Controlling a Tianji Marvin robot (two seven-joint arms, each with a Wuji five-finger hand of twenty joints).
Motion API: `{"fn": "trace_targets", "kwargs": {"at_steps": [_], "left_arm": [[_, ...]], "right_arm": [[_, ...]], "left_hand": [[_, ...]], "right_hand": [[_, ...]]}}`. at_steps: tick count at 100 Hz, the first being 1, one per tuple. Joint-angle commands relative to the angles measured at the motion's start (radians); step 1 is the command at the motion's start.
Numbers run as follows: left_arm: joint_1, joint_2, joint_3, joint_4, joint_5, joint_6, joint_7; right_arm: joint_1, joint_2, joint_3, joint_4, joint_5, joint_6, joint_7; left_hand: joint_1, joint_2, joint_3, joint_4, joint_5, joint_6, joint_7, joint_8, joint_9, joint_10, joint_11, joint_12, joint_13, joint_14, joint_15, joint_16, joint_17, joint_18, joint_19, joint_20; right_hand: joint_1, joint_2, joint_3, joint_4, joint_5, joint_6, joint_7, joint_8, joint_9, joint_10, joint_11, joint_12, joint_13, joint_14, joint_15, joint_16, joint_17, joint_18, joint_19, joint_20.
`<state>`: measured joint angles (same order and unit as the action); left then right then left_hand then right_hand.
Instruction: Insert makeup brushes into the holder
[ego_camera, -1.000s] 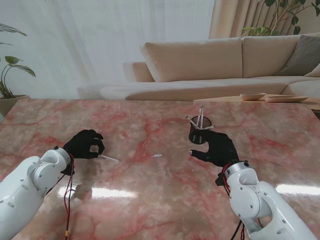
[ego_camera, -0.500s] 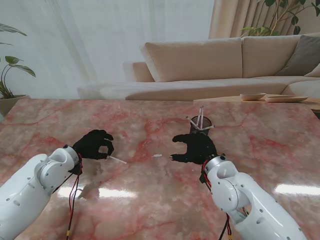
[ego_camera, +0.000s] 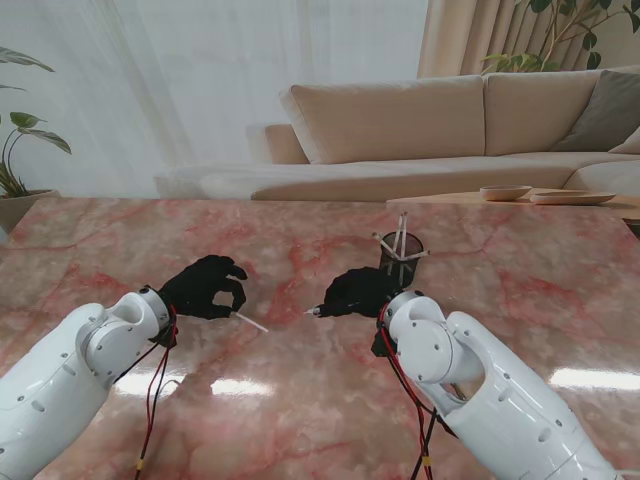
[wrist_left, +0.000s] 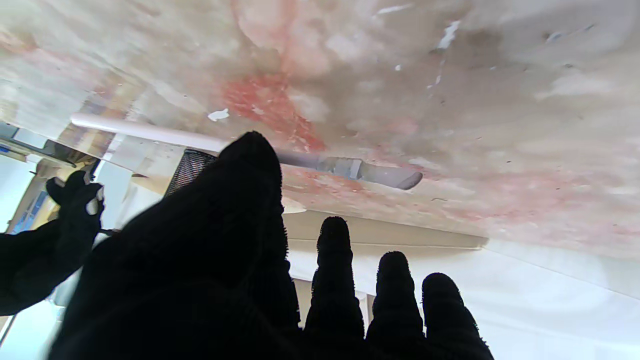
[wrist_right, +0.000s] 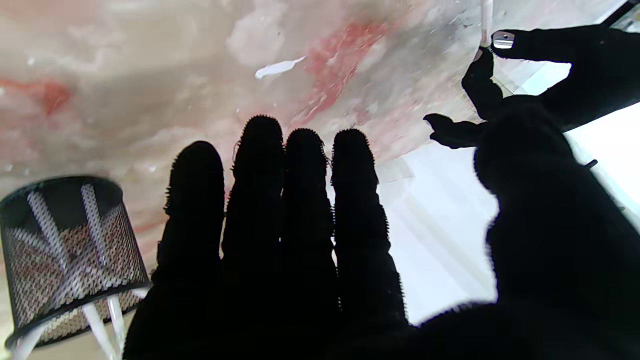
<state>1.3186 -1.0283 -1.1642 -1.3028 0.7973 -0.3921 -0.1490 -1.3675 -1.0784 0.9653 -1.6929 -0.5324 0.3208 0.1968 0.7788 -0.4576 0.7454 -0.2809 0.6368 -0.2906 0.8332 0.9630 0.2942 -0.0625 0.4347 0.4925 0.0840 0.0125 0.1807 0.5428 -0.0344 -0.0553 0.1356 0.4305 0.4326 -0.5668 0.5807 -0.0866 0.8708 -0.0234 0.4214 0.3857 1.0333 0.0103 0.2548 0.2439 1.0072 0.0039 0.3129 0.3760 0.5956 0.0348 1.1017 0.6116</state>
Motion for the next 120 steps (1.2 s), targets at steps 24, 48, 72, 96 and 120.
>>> {"fn": "trace_targets", "kwargs": {"at_steps": [24,48,72,96,120], "left_arm": [[0.006,-0.005,0.019,-0.052,-0.004,-0.045,-0.009],[0.003,-0.003,0.032,-0.077,-0.002,-0.078,-0.017],[-0.007,-0.003,0.051,-0.086,-0.008,-0.100,-0.023],[-0.017,0.000,0.060,-0.098,-0.014,-0.128,-0.040],[-0.024,0.006,0.064,-0.120,0.009,-0.156,-0.057]], "right_arm": [[0.107,-0.024,-0.072,0.105,0.184,0.084,0.077],[0.171,-0.039,-0.120,0.168,0.320,0.119,0.114],[0.211,-0.049,-0.142,0.215,0.446,0.124,0.160],[0.250,-0.050,-0.178,0.246,0.486,0.130,0.201],[0.290,-0.050,-0.224,0.272,0.511,0.129,0.239]], "left_hand": [[0.033,0.039,0.019,0.021,0.068,-0.086,0.071,0.017,0.010,-0.006,-0.020,0.006,-0.016,-0.035,-0.012,-0.002,-0.003,-0.005,-0.040,-0.010],[0.031,0.039,0.019,0.020,0.067,-0.090,0.072,0.017,0.009,-0.008,-0.022,0.005,-0.015,-0.036,-0.012,-0.002,-0.003,-0.003,-0.040,-0.011],[0.030,0.040,0.020,0.020,0.066,-0.095,0.073,0.017,0.006,-0.013,-0.023,0.004,-0.015,-0.038,-0.013,-0.003,-0.004,0.001,-0.041,-0.012],[0.029,0.039,0.023,0.019,0.065,-0.095,0.074,0.017,0.005,-0.013,-0.024,0.003,-0.015,-0.040,-0.013,-0.004,-0.004,0.000,-0.043,-0.014],[0.027,0.040,0.023,0.019,0.063,-0.096,0.075,0.018,0.002,-0.016,-0.026,0.001,-0.015,-0.041,-0.014,-0.005,-0.004,0.003,-0.046,-0.018]], "right_hand": [[0.037,-0.008,0.069,-0.070,0.081,0.002,0.092,-0.037,0.090,0.020,0.047,-0.034,0.097,0.017,0.059,-0.010,0.042,0.024,0.111,-0.025],[0.040,-0.021,0.052,-0.077,0.108,-0.002,0.115,-0.043,0.123,0.023,0.057,-0.027,0.124,0.022,0.084,0.002,0.059,0.027,0.142,-0.021],[0.061,-0.035,0.019,-0.080,0.141,-0.012,0.150,-0.039,0.163,0.025,0.080,0.001,0.153,0.025,0.123,0.028,0.073,0.029,0.178,-0.013],[0.066,-0.034,0.012,-0.078,0.142,-0.008,0.154,-0.040,0.167,0.029,0.074,0.013,0.156,0.028,0.132,0.039,0.072,0.031,0.189,-0.011],[0.043,-0.027,-0.007,-0.083,0.147,-0.001,0.157,-0.039,0.176,0.037,0.074,0.023,0.163,0.036,0.140,0.048,0.075,0.038,0.204,-0.006]]}}
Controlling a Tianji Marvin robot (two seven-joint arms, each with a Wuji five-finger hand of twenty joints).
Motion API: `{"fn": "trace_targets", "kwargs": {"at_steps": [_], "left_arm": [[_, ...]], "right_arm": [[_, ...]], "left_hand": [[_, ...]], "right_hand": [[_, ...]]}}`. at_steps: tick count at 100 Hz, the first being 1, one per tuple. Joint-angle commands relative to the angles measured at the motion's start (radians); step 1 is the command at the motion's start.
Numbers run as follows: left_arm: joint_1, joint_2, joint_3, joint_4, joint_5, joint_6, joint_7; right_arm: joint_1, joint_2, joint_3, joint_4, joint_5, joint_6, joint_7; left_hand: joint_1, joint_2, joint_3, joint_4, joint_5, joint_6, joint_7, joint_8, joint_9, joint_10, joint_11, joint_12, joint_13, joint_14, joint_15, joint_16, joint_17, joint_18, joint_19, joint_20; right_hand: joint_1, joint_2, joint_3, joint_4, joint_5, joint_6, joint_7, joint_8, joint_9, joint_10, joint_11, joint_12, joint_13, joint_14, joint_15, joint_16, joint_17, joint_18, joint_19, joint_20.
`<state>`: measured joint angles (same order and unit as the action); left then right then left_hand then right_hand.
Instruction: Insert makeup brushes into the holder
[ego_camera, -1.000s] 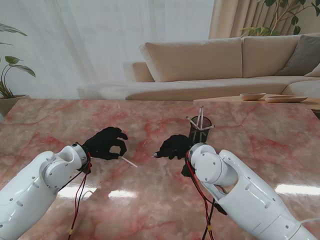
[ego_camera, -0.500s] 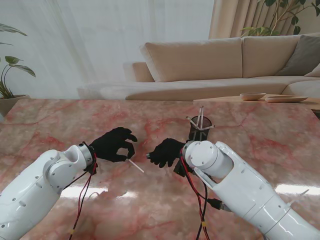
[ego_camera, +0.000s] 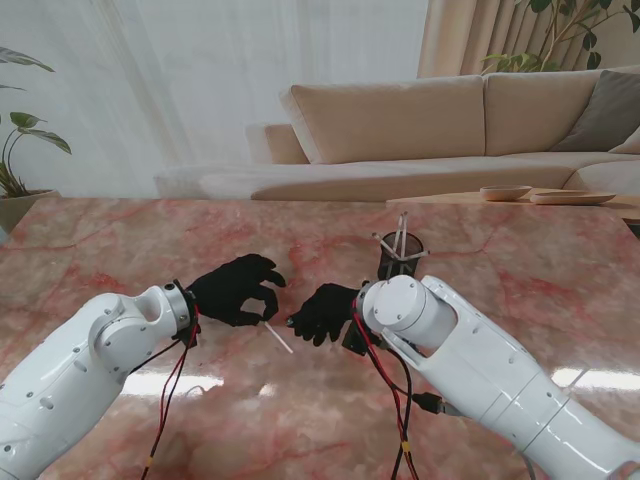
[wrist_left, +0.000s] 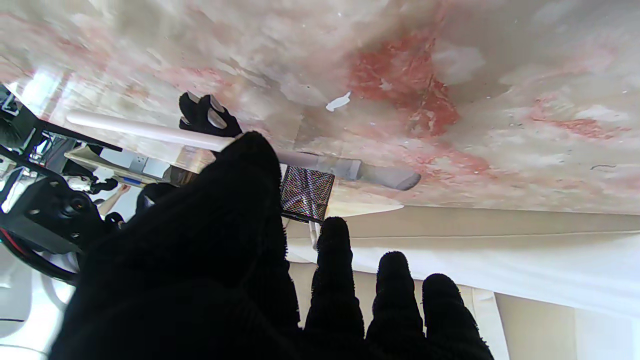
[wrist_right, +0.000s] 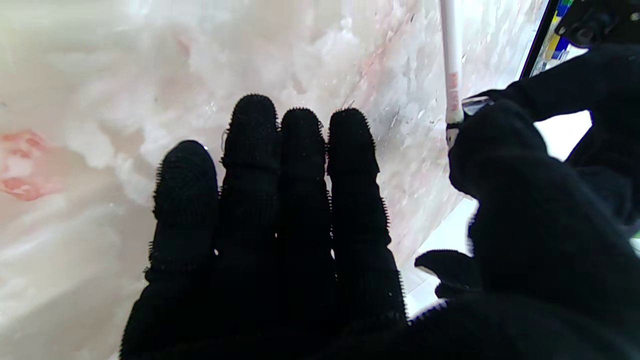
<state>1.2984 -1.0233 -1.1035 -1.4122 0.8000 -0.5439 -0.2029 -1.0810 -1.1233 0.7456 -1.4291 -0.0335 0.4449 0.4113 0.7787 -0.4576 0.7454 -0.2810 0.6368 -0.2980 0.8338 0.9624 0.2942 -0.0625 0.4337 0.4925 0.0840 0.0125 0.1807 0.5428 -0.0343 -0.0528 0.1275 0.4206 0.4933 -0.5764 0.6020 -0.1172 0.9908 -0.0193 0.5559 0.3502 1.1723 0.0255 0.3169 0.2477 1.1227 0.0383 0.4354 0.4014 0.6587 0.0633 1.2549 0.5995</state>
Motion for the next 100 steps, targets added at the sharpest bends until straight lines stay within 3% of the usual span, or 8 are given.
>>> {"fn": "trace_targets", "kwargs": {"at_steps": [1,33,87,100], "left_arm": [[-0.005,0.002,0.004,-0.011,0.008,-0.005,-0.003],[-0.014,0.006,0.012,-0.024,0.048,-0.024,-0.002],[-0.028,0.010,0.021,-0.039,0.090,-0.047,-0.004],[-0.029,0.012,0.022,-0.043,0.101,-0.052,-0.006]], "right_arm": [[0.005,-0.005,-0.006,0.009,0.013,0.005,0.025],[0.039,-0.014,-0.047,0.034,0.045,0.007,0.043],[0.050,-0.042,-0.070,0.065,0.110,0.009,0.023],[0.056,-0.045,-0.079,0.063,0.108,0.020,0.018]], "left_hand": [[0.027,0.040,0.023,0.019,0.063,-0.089,0.074,0.018,0.002,-0.016,-0.025,0.001,-0.015,-0.040,-0.014,-0.005,-0.004,0.001,-0.038,-0.008],[0.028,0.040,0.023,0.019,0.061,-0.087,0.077,0.018,0.000,-0.016,-0.026,0.000,-0.015,-0.039,-0.015,-0.005,-0.003,0.001,-0.040,-0.013],[0.026,0.041,0.024,0.018,0.057,-0.090,0.080,0.020,0.001,-0.017,-0.026,0.000,-0.014,-0.040,-0.012,-0.005,-0.003,0.001,-0.039,-0.016],[0.026,0.042,0.025,0.018,0.056,-0.092,0.079,0.020,0.000,-0.018,-0.028,-0.001,-0.014,-0.040,-0.011,-0.006,-0.003,0.001,-0.039,-0.016]], "right_hand": [[-0.018,-0.017,-0.030,-0.052,0.027,-0.005,0.023,-0.003,0.036,0.021,0.012,0.020,0.048,0.002,0.018,0.022,0.012,0.009,0.051,0.007],[-0.018,-0.016,-0.044,-0.045,0.035,-0.001,0.029,0.000,0.045,0.027,0.017,0.032,0.055,0.005,0.034,0.037,0.014,0.013,0.071,0.014],[0.095,-0.082,0.019,-0.031,0.034,-0.009,0.027,0.001,0.049,0.019,0.016,0.040,0.061,-0.006,0.037,0.045,0.025,0.003,0.071,0.012],[0.114,-0.094,0.014,-0.065,0.041,-0.018,0.044,-0.030,0.062,0.018,0.023,0.046,0.072,-0.008,0.048,0.052,0.035,0.004,0.078,0.013]]}}
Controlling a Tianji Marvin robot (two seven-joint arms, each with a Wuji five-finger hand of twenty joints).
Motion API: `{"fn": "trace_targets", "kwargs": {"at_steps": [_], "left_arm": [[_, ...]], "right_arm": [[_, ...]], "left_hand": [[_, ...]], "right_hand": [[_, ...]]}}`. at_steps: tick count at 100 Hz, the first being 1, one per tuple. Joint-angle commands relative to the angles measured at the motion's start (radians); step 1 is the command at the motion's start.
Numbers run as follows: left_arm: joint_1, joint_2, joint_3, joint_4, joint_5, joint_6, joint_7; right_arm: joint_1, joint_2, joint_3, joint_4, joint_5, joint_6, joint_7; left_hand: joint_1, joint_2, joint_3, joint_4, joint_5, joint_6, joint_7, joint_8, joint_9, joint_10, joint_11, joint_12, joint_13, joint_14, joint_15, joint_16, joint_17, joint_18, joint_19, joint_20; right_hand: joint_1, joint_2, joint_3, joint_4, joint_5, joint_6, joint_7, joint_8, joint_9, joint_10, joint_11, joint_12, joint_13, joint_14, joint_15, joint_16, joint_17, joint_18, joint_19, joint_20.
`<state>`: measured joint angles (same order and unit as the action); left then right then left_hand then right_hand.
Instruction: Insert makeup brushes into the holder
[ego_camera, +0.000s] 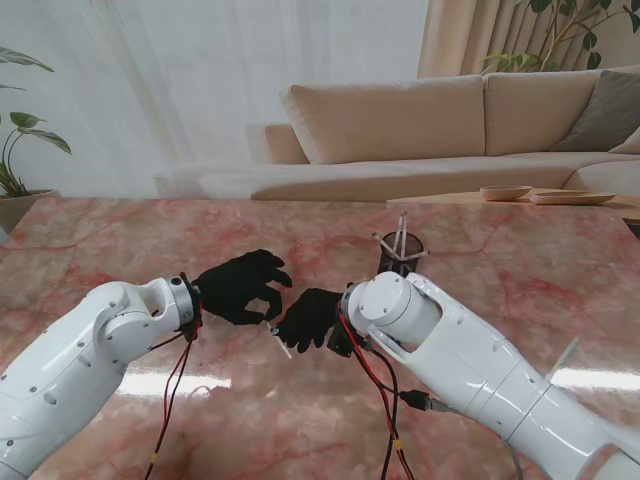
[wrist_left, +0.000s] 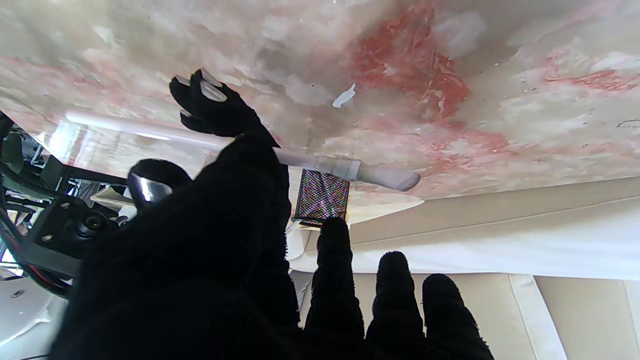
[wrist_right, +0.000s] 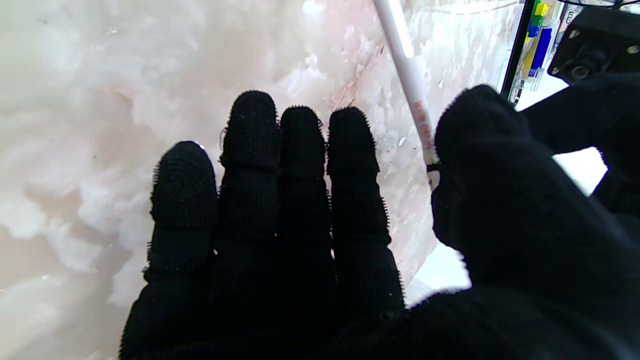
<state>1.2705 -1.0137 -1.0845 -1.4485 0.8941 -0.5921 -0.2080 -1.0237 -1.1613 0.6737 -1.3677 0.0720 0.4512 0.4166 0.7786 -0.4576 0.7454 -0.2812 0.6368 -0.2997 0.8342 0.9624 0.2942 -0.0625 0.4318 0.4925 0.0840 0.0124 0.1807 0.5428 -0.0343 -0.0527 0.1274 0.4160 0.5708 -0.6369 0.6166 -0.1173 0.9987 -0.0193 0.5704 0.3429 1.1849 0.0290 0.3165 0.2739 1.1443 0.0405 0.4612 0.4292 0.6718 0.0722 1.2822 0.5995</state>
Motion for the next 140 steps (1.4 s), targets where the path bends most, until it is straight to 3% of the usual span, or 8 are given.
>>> {"fn": "trace_targets", "kwargs": {"at_steps": [1,5,7,10,72,98,133,140], "left_arm": [[-0.001,0.003,0.003,-0.007,0.007,-0.005,-0.001],[-0.001,0.003,0.002,-0.009,0.011,-0.006,-0.003],[0.000,0.004,0.002,-0.010,0.013,-0.006,-0.003],[0.000,0.004,0.001,-0.012,0.017,-0.008,-0.004],[-0.008,0.007,0.013,-0.030,0.090,-0.022,0.025],[-0.011,0.008,0.014,-0.032,0.104,-0.027,0.027],[-0.007,0.010,0.011,-0.041,0.130,-0.029,0.032],[-0.007,0.011,0.010,-0.043,0.137,-0.030,0.034]], "right_arm": [[0.000,-0.007,-0.008,0.001,0.002,0.014,0.012],[0.002,-0.007,-0.012,0.001,0.001,0.017,0.012],[0.003,-0.008,-0.014,0.001,0.001,0.018,0.012],[0.005,-0.008,-0.016,0.001,0.001,0.019,0.012],[0.004,-0.034,-0.025,0.009,0.031,0.046,-0.030],[0.007,-0.037,-0.029,0.011,0.030,0.049,-0.034],[0.008,-0.044,-0.033,0.012,0.037,0.069,-0.045],[0.007,-0.046,-0.033,0.012,0.039,0.072,-0.050]], "left_hand": [[0.027,0.042,0.024,0.018,0.056,-0.090,0.079,0.020,0.000,-0.017,-0.026,-0.001,-0.014,-0.040,-0.011,-0.006,-0.003,0.001,-0.039,-0.012],[0.026,0.041,0.024,0.018,0.056,-0.089,0.080,0.020,0.001,-0.018,-0.026,-0.001,-0.014,-0.040,-0.011,-0.006,-0.003,0.001,-0.039,-0.012],[0.027,0.041,0.024,0.018,0.057,-0.089,0.080,0.021,0.001,-0.018,-0.026,-0.001,-0.014,-0.040,-0.011,-0.006,-0.003,0.001,-0.039,-0.012],[0.026,0.041,0.024,0.018,0.056,-0.089,0.080,0.020,0.001,-0.018,-0.026,-0.001,-0.014,-0.039,-0.011,-0.006,-0.003,0.001,-0.039,-0.012],[0.029,0.043,0.022,0.018,0.053,-0.086,0.084,0.020,-0.001,-0.018,-0.026,-0.001,-0.013,-0.037,-0.007,-0.007,-0.003,0.000,-0.040,-0.016],[0.027,0.043,0.022,0.018,0.051,-0.089,0.085,0.020,-0.001,-0.019,-0.027,-0.001,-0.012,-0.035,-0.006,-0.008,-0.002,-0.001,-0.040,-0.017],[0.026,0.040,0.026,0.018,0.052,-0.089,0.086,0.017,0.000,-0.019,-0.028,-0.001,-0.012,-0.034,-0.004,-0.008,-0.003,-0.001,-0.041,-0.018],[0.025,0.040,0.027,0.018,0.051,-0.089,0.086,0.017,0.000,-0.021,-0.028,-0.001,-0.012,-0.035,-0.004,-0.008,-0.002,-0.001,-0.041,-0.019]], "right_hand": [[0.037,-0.034,-0.002,-0.066,0.033,-0.019,0.031,-0.024,0.050,0.013,0.024,0.020,0.052,-0.011,0.023,0.025,0.022,-0.005,0.051,0.013],[0.038,-0.036,-0.005,-0.070,0.037,-0.022,0.038,-0.027,0.057,0.012,0.027,0.022,0.057,-0.012,0.026,0.027,0.025,-0.005,0.054,0.014],[0.047,-0.030,-0.024,-0.071,0.031,-0.023,0.074,-0.074,0.058,0.011,0.027,0.028,0.057,-0.012,0.030,0.031,0.025,-0.005,0.056,0.013],[0.048,-0.028,-0.030,-0.072,0.030,-0.023,0.085,-0.088,0.059,0.012,0.027,0.030,0.058,-0.013,0.031,0.033,0.026,-0.005,0.058,0.013],[0.073,-0.028,-0.054,-0.104,0.034,-0.048,0.154,-0.108,0.085,0.001,0.043,0.053,0.067,-0.014,0.067,0.060,0.015,-0.011,0.087,0.023],[0.120,-0.037,-0.078,-0.114,0.005,-0.078,0.280,-0.149,0.106,-0.011,0.052,0.077,0.078,-0.022,0.090,0.080,0.019,-0.019,0.104,0.024],[0.137,-0.044,-0.067,-0.111,-0.001,-0.093,0.334,-0.189,0.123,-0.019,0.054,0.082,0.089,-0.025,0.097,0.086,0.031,-0.015,0.118,0.023],[0.140,-0.047,-0.058,-0.112,-0.007,-0.098,0.381,-0.229,0.131,-0.021,0.056,0.085,0.094,-0.025,0.103,0.088,0.034,-0.016,0.127,0.018]]}}
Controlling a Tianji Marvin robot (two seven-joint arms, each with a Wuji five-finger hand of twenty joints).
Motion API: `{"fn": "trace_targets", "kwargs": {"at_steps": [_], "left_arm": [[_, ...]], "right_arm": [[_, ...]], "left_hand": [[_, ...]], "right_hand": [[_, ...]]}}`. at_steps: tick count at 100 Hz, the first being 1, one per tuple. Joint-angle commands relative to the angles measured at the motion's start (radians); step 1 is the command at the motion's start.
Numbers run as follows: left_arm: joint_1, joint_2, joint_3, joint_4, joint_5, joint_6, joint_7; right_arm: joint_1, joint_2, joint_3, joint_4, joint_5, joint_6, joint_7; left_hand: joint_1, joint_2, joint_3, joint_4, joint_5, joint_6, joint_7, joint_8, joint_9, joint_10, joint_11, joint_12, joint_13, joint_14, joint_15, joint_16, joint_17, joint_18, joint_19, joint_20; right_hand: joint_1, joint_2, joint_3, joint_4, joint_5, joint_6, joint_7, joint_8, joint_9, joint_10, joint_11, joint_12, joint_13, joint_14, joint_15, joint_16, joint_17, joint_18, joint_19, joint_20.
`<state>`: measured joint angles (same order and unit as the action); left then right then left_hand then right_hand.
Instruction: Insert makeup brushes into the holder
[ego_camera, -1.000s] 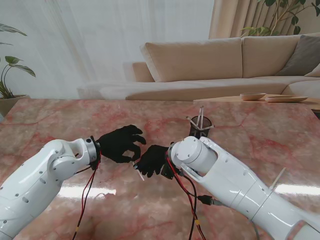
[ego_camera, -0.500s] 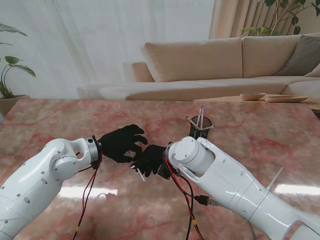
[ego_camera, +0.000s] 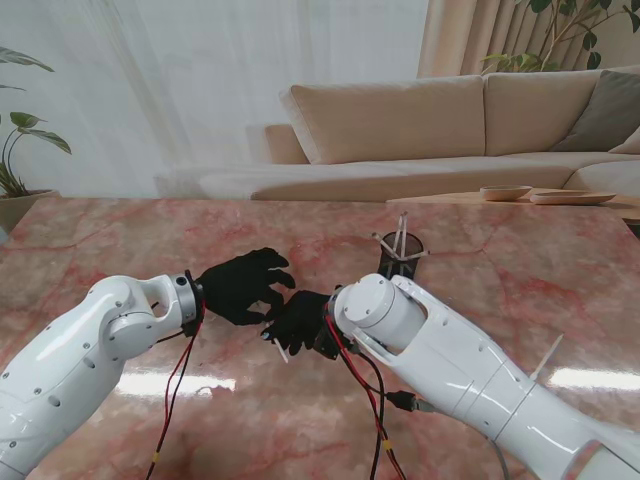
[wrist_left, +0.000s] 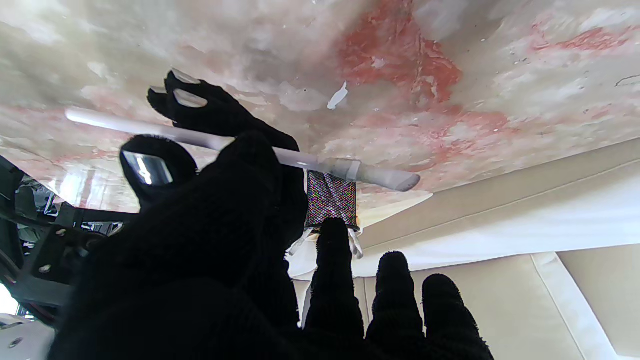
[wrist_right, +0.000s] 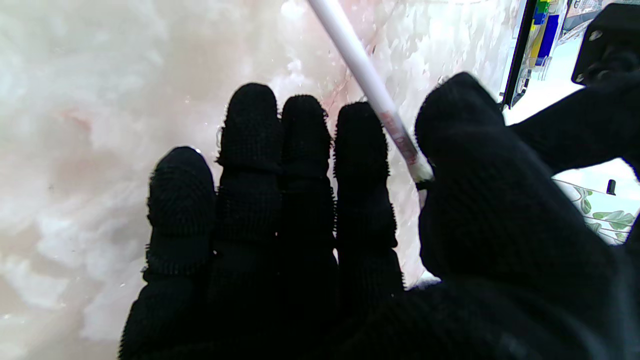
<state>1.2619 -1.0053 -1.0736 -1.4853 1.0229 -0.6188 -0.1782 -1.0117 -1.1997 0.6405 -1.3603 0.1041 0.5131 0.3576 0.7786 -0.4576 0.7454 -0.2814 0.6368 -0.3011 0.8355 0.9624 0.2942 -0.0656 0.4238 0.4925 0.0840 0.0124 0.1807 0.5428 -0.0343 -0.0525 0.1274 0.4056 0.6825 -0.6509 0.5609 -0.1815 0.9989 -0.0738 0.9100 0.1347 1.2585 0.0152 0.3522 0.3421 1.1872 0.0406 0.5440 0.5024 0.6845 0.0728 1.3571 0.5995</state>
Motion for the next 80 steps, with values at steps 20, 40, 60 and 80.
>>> {"fn": "trace_targets", "kwargs": {"at_steps": [20,40,60,80], "left_arm": [[0.003,0.003,-0.002,-0.013,0.027,-0.006,0.011],[0.004,0.004,-0.001,-0.018,0.040,-0.009,0.015],[0.007,0.005,-0.003,-0.023,0.052,-0.012,0.021],[0.008,0.005,-0.002,-0.025,0.064,-0.012,0.032]], "right_arm": [[-0.004,-0.012,-0.002,0.006,0.008,0.017,0.001],[0.000,-0.012,-0.008,0.010,0.005,0.011,0.004],[0.001,-0.015,-0.012,0.015,0.001,0.006,-0.002],[0.000,-0.018,-0.015,0.020,-0.005,0.002,-0.010]], "left_hand": [[0.023,0.040,0.028,0.017,0.050,-0.087,0.086,0.015,0.000,-0.017,-0.021,-0.001,-0.012,-0.036,-0.003,-0.009,-0.003,0.000,-0.042,-0.009],[0.023,0.039,0.030,0.017,0.048,-0.082,0.088,0.013,0.000,-0.016,-0.021,-0.001,-0.012,-0.034,-0.002,-0.010,-0.003,0.000,-0.043,-0.012],[0.021,0.038,0.032,0.016,0.047,-0.080,0.091,0.010,0.000,-0.016,-0.021,-0.001,-0.012,-0.034,-0.002,-0.010,-0.002,-0.001,-0.044,-0.014],[0.016,0.038,0.035,0.015,0.044,-0.071,0.091,0.000,-0.001,-0.016,-0.021,-0.001,-0.011,-0.034,-0.001,-0.010,-0.001,0.000,-0.045,-0.016]], "right_hand": [[0.020,-0.050,0.113,-0.047,0.004,-0.058,0.097,-0.062,0.082,-0.008,0.029,0.023,0.069,-0.022,0.036,0.018,0.034,-0.014,0.074,0.012],[0.013,-0.063,0.196,-0.052,0.015,-0.065,0.107,-0.059,0.092,-0.009,0.034,0.037,0.075,-0.021,0.043,0.020,0.036,-0.015,0.081,0.012],[0.004,-0.074,0.254,-0.057,0.019,-0.077,0.125,-0.019,0.100,-0.012,0.046,0.060,0.080,-0.022,0.059,0.029,0.035,-0.019,0.090,0.017],[-0.005,-0.083,0.312,-0.063,0.016,-0.089,0.128,0.084,0.109,-0.012,0.061,0.093,0.087,-0.021,0.086,0.046,0.037,-0.024,0.105,0.028]]}}
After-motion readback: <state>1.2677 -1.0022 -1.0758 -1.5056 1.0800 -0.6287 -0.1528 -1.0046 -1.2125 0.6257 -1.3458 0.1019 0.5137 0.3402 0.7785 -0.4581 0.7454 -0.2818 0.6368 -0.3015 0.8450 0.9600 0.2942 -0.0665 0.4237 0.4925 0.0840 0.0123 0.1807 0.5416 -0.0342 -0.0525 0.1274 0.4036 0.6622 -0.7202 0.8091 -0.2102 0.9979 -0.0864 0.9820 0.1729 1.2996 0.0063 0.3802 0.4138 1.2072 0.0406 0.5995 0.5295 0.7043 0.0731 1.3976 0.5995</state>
